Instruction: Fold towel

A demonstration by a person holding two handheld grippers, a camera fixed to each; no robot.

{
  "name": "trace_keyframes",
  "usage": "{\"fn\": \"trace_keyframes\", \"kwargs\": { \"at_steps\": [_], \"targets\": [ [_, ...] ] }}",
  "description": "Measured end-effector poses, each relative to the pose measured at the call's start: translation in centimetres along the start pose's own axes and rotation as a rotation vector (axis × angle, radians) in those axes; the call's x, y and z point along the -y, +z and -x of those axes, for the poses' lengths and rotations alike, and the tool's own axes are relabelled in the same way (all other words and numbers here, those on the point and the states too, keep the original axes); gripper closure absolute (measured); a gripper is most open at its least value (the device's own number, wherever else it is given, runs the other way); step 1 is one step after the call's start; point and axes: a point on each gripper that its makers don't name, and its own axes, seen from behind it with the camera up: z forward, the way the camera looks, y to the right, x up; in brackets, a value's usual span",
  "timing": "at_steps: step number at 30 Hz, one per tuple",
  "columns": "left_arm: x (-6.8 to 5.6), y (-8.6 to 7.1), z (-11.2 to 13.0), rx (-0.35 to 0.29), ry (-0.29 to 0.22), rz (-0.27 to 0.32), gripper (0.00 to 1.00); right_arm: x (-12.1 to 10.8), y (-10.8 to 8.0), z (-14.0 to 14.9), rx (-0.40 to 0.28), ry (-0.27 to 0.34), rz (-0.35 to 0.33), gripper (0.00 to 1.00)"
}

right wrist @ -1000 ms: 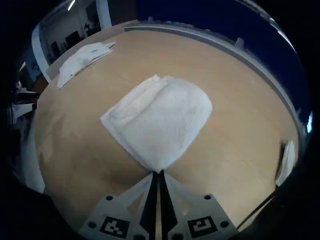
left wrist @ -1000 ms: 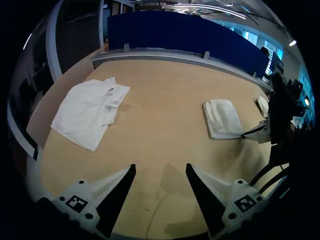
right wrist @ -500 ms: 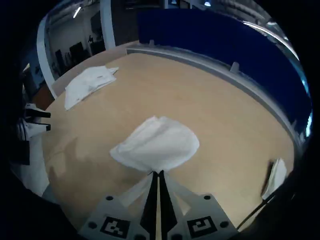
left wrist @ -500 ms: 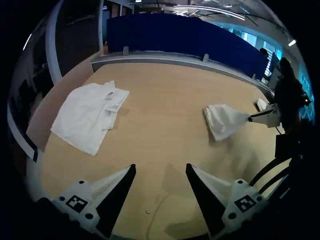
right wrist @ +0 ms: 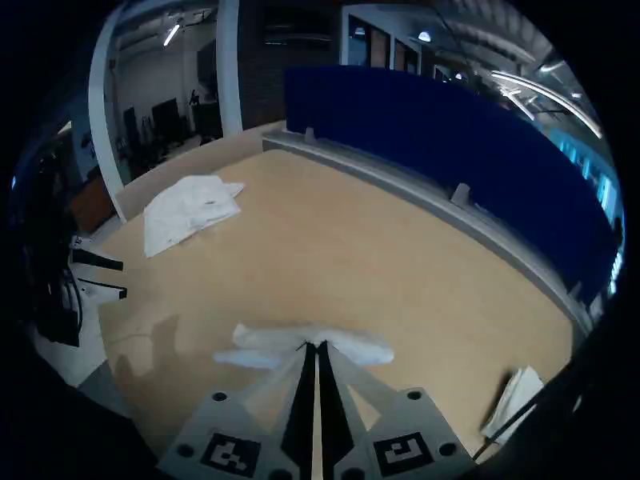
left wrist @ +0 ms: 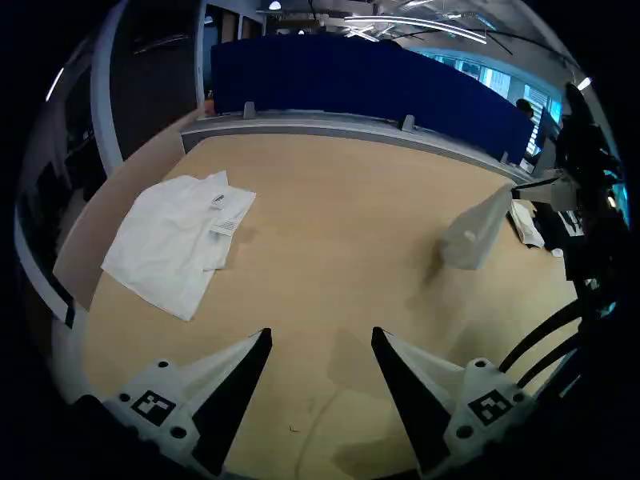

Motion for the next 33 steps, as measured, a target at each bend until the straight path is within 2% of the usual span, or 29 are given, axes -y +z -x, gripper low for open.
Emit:
{"fn": "trace_keyframes", "kwargs": {
  "at_steps": [9, 21, 27, 33],
  "targets": [
    [-0.4, -0.5, -0.3, -0.003, 0.000, 0.004, 0.07, -1.6, -2.3, -2.5, -0.039, -0.013, 0.021, 0.98],
    [-1.0, -0.9, -0.4, -0.003, 0.006, 0.010, 0.07, -3.6, -3.0, -3.5, -0.059, -0.003, 0.043, 0.98],
    [-1.0, -1.0, -0.1, 0.000, 0.007, 0.008, 0.07, -6.1, -3.7, -3.3, -0.060, 0.008, 0.067, 0.98],
    [-1.2, -1.0, 0.3, 0.006, 0.004, 0.006, 0.07, -9.9, -4.5, -2.8, -0.060, 0.026, 0.107, 0.98]
  ]
}}
